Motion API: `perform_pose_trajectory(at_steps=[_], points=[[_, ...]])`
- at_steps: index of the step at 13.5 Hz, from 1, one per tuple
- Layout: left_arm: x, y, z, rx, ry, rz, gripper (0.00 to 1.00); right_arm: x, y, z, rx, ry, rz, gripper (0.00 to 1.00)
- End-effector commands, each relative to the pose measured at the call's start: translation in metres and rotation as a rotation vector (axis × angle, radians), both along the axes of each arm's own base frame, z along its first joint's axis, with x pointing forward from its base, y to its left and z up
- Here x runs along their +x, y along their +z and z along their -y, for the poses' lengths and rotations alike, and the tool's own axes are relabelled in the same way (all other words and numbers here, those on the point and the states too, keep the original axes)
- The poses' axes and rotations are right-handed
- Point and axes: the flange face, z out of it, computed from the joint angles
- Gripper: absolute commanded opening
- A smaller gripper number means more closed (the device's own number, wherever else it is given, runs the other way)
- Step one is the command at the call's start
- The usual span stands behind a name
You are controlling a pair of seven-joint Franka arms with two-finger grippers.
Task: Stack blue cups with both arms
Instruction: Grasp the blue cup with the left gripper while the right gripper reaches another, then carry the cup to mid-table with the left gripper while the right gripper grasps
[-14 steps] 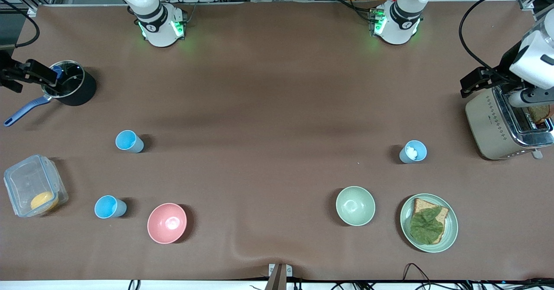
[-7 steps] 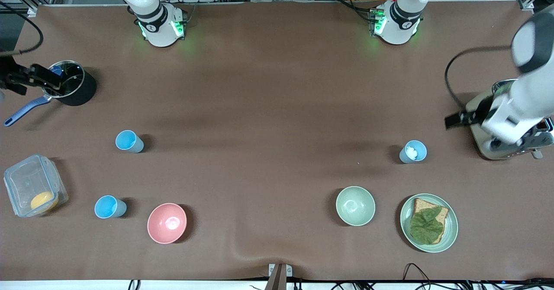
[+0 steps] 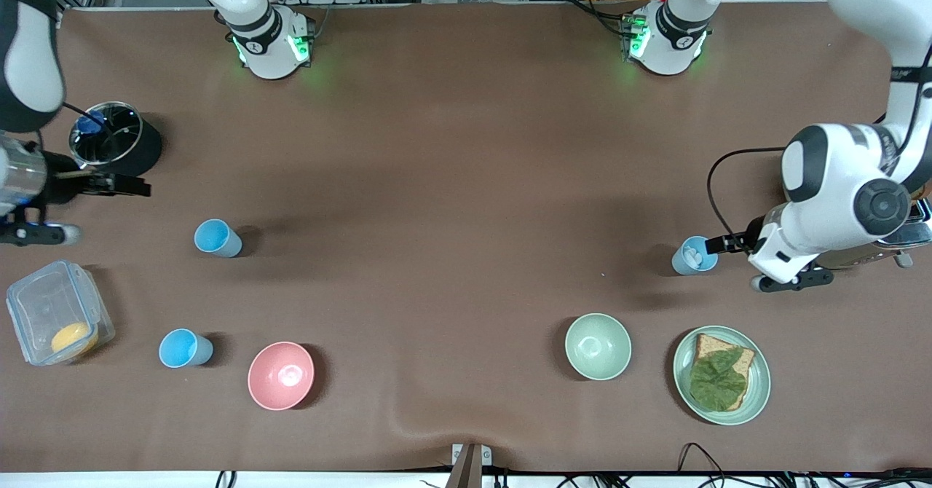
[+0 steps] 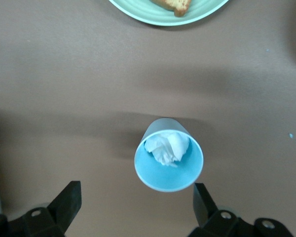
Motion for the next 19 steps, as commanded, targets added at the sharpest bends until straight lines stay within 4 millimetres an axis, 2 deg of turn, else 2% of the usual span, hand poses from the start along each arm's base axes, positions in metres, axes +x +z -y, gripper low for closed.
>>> perform_pose_trajectory(at_steps=[1,3,4,5,6,7,8,9,11,15,17,18,19], points=[[0.001,-0.026,-0.003,-0.015,-0.014,0.007,1.0,-0.013,-0.022,0.01,-0.011,-0.018,0.012,1.0],[-0.002,-0.045,-0.003,-0.019,-0.013,0.006,1.0,-0.016,-0.061,0.023,-0.009,-0.043,0.045,1.0],[-0.002,-0.05,-0.006,-0.02,-0.009,0.006,1.0,-0.018,-0.086,0.016,-0.01,-0.033,0.064,1.0],[-0.003,-0.058,-0.006,-0.021,-0.012,-0.006,0.84,-0.02,-0.113,0.003,-0.012,-0.011,0.095,1.0],[-0.003,-0.062,-0.006,-0.023,-0.015,-0.012,0.61,-0.024,-0.138,-0.005,-0.012,-0.001,0.118,1.0],[-0.003,-0.064,-0.005,-0.023,-0.018,-0.015,0.34,-0.028,-0.159,-0.007,-0.01,0.002,0.119,1.0],[-0.004,-0.069,-0.003,-0.025,-0.02,-0.023,0.1,-0.029,-0.169,-0.007,-0.009,0.002,0.108,1.0],[-0.004,-0.069,-0.004,-0.025,-0.019,-0.023,0.0,-0.029,-0.176,-0.005,-0.007,-0.001,0.099,1.0],[-0.003,-0.059,-0.001,-0.031,-0.048,-0.011,0.0,-0.028,-0.195,0.008,-0.004,-0.022,0.09,1.0],[-0.003,-0.011,0.049,-0.068,-0.099,0.033,0.0,-0.023,-0.228,0.016,-0.004,-0.038,0.103,1.0],[-0.008,0.017,0.095,-0.113,-0.076,0.03,0.0,-0.024,-0.241,0.026,-0.002,-0.052,0.092,1.0],[-0.011,0.024,0.121,-0.122,-0.036,0.028,0.0,-0.025,-0.246,0.025,0.0,-0.051,0.083,1.0],[-0.017,0.033,0.162,-0.139,-0.006,0.029,0.0,-0.026,-0.251,0.025,0.001,-0.051,0.076,1.0]])
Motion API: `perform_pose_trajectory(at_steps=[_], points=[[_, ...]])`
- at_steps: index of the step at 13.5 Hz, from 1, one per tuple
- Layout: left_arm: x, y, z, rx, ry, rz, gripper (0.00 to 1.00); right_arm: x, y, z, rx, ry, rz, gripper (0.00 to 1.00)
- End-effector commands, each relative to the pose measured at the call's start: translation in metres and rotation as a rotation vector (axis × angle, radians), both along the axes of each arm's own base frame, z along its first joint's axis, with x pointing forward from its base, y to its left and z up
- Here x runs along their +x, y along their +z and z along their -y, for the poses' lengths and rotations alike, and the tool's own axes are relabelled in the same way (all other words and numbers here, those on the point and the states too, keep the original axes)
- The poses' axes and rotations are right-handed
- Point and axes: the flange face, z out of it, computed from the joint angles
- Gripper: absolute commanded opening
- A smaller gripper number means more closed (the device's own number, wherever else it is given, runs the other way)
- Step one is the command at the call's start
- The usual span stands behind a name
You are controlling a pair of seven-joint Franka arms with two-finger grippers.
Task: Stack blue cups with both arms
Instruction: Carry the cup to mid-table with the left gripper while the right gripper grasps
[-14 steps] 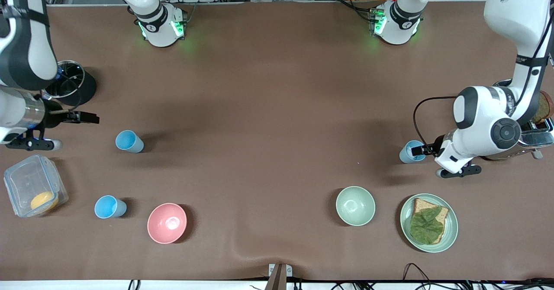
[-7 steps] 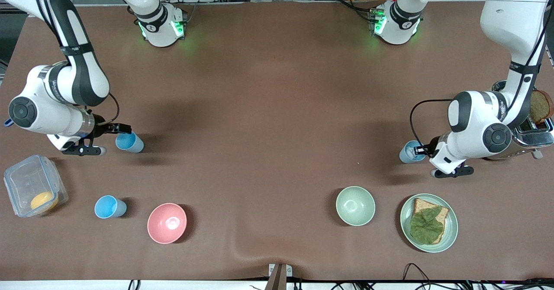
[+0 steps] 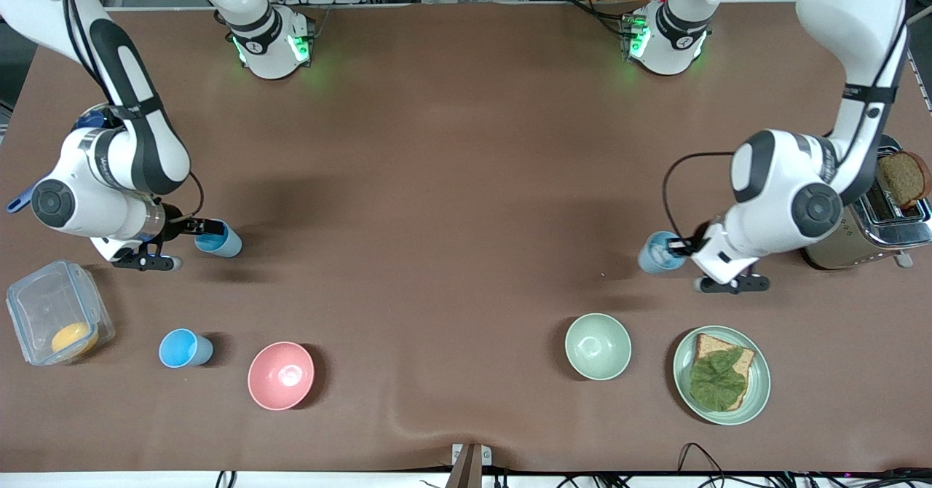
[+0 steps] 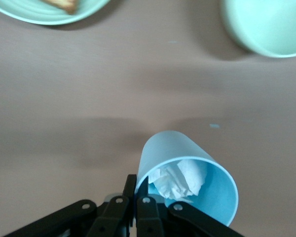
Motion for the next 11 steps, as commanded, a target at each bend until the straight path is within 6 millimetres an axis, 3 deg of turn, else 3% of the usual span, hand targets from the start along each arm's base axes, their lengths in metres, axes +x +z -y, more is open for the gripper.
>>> perform_pose_trajectory(at_steps=[1,2,3,4,5,6,9,11], points=[[-0.019,0.031,0.097,-0.041,0.088,-0.01,0.0,0.0,-0.01,0.005,0.006,-0.006,-0.009,1.0],[-0.027,0.035,0.143,-0.041,0.143,-0.016,0.0,0.0,-0.013,0.005,0.007,-0.006,-0.014,0.85],[-0.037,0.041,0.182,-0.044,0.2,-0.021,0.0,0.0,-0.013,0.004,0.007,-0.004,-0.015,0.52],[-0.045,0.037,0.212,-0.044,0.245,-0.039,0.0,-0.001,-0.013,0.005,0.009,0.002,-0.018,0.29],[-0.054,0.036,0.237,-0.05,0.266,-0.049,0.0,-0.002,-0.013,0.006,0.019,0.043,-0.017,0.19],[-0.064,0.029,0.26,-0.049,0.283,-0.067,0.0,-0.002,-0.013,0.011,0.032,0.084,-0.014,0.12],[-0.09,-0.001,0.33,-0.065,0.317,-0.088,0.0,-0.003,-0.013,0.015,0.038,0.104,-0.011,0.04],[-0.1,-0.026,0.363,-0.049,0.335,-0.082,0.0,-0.002,-0.01,0.013,0.038,0.109,-0.01,0.0]])
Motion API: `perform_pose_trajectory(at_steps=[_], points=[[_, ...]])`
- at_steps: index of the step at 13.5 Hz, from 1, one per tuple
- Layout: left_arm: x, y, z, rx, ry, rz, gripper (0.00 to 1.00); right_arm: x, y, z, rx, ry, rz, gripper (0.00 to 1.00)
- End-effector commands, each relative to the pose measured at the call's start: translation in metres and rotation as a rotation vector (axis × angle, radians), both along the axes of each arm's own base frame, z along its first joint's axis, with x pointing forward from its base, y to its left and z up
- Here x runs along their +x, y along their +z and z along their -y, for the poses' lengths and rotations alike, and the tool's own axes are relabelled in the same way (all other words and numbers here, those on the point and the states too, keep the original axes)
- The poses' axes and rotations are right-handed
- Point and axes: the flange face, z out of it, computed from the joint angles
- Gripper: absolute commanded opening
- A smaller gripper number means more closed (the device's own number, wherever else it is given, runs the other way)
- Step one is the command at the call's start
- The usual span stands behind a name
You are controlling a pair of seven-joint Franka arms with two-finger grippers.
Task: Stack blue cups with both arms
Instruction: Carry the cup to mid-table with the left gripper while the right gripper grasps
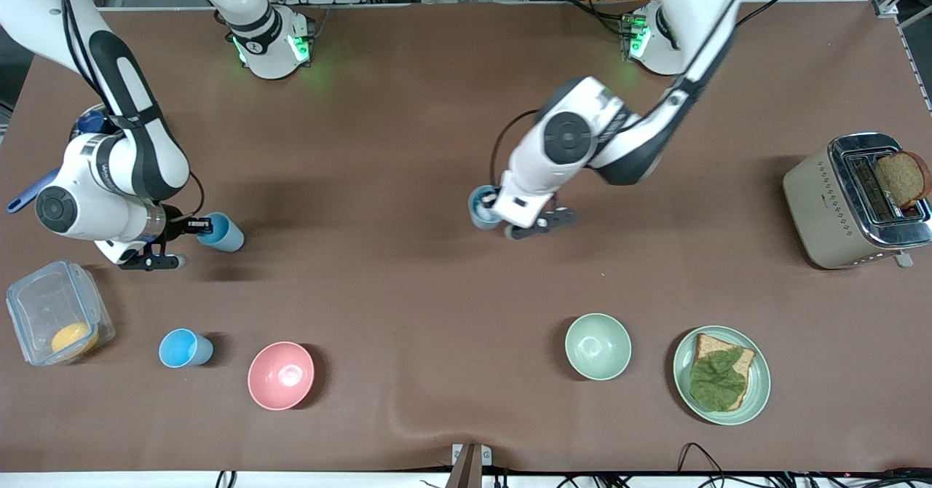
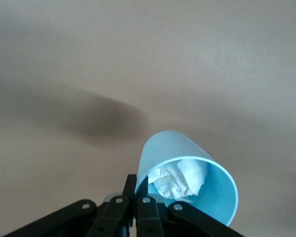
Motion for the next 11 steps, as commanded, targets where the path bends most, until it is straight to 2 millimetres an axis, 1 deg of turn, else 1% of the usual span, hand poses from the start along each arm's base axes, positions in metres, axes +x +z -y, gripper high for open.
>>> perform_pose_trajectory(at_steps=[1,2,4,5,6,8,9,10,11], points=[[0.0,-0.028,0.044,0.024,0.035,0.018,0.0,0.005,0.014,0.002,0.005,0.023,0.018,0.0],[-0.006,-0.04,0.058,0.04,0.056,0.016,0.0,0.013,0.034,0.0,0.009,0.052,0.026,0.0],[-0.021,-0.059,0.081,0.039,0.068,0.041,0.0,0.031,0.073,-0.002,0.036,0.075,-0.024,0.0],[-0.027,-0.07,0.088,0.029,0.073,0.048,0.0,0.038,0.091,-0.009,0.044,0.085,-0.046,0.0],[-0.029,-0.078,0.092,0.02,0.083,0.05,0.0,0.043,0.104,-0.026,0.049,0.104,-0.066,0.0],[-0.028,-0.088,0.092,0.011,0.098,0.05,0.0,0.045,0.123,-0.055,0.118,0.102,-0.072,0.0],[-0.027,-0.091,0.091,0.013,0.102,0.047,0.24,0.044,0.127,-0.066,0.143,0.098,-0.072,0.0],[-0.024,-0.091,0.089,0.013,0.105,0.048,0.86,0.043,0.133,-0.078,0.154,0.1,-0.069,0.0],[-0.024,-0.087,0.089,0.012,0.098,0.057,1.0,0.043,0.139,-0.101,0.159,0.11,-0.063,0.0]])
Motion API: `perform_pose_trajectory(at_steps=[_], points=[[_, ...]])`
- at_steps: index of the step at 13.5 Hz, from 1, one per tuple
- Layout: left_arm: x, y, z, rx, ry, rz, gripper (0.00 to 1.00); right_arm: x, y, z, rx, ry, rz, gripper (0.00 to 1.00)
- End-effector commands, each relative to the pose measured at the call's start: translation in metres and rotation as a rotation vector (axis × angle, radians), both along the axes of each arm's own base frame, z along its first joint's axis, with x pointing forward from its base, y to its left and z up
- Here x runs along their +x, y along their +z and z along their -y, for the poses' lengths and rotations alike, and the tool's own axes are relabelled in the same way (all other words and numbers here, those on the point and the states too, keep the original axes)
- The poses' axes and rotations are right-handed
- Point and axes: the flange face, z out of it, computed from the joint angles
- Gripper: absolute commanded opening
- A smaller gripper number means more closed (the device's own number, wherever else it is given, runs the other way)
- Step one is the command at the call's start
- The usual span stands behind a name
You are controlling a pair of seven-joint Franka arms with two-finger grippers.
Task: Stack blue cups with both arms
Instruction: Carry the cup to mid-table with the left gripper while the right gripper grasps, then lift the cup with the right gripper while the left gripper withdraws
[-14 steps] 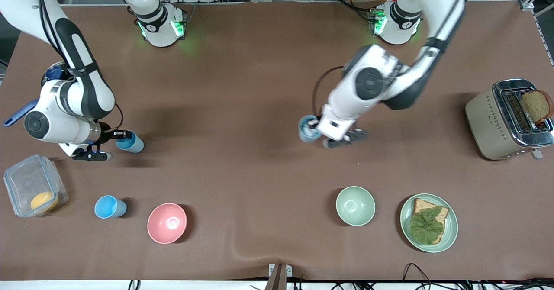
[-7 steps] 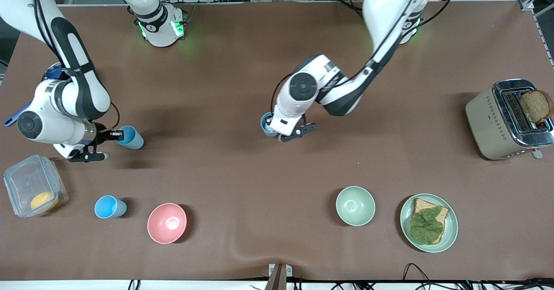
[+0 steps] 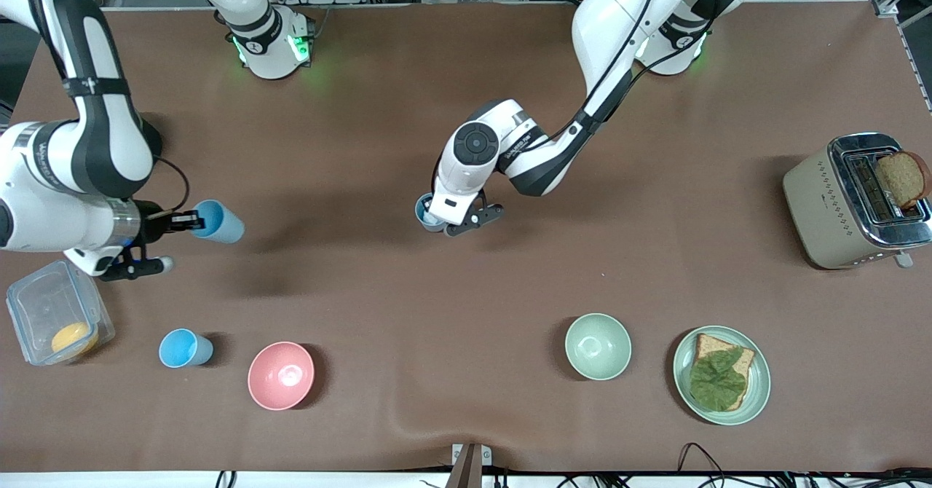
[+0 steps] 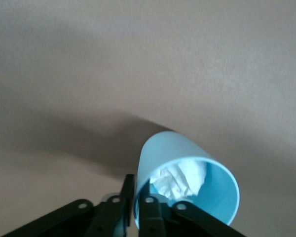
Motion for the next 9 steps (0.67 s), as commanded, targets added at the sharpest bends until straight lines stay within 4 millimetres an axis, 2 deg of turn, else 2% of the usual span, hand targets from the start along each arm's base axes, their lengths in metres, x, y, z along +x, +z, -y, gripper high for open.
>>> perform_pose_trajectory(at_steps=[1,3,4,5,7,8,9], points=[[0.012,0.007,-0.001,-0.006,0.023,0.032,1.0,-0.004,0.019,-0.058,0.027,0.013,0.01,0.0],[0.022,0.047,-0.005,-0.029,0.03,0.079,1.0,-0.011,0.027,-0.128,-0.024,-0.046,0.004,0.0],[0.031,0.075,-0.015,-0.039,0.046,0.105,1.0,-0.016,0.03,-0.166,-0.055,-0.096,0.015,0.0],[0.042,0.107,-0.03,-0.034,0.065,0.121,1.0,-0.025,0.031,-0.207,-0.08,-0.132,0.027,0.0],[0.059,0.17,-0.065,-0.011,0.093,0.148,1.0,-0.04,0.027,-0.263,-0.109,-0.222,0.032,0.0],[0.07,0.193,-0.087,0.003,0.116,0.158,1.0,-0.052,0.025,-0.295,-0.096,-0.251,0.021,0.0],[0.078,0.214,-0.108,0.019,0.114,0.167,1.0,-0.059,0.024,-0.316,-0.088,-0.28,0.029,0.0]])
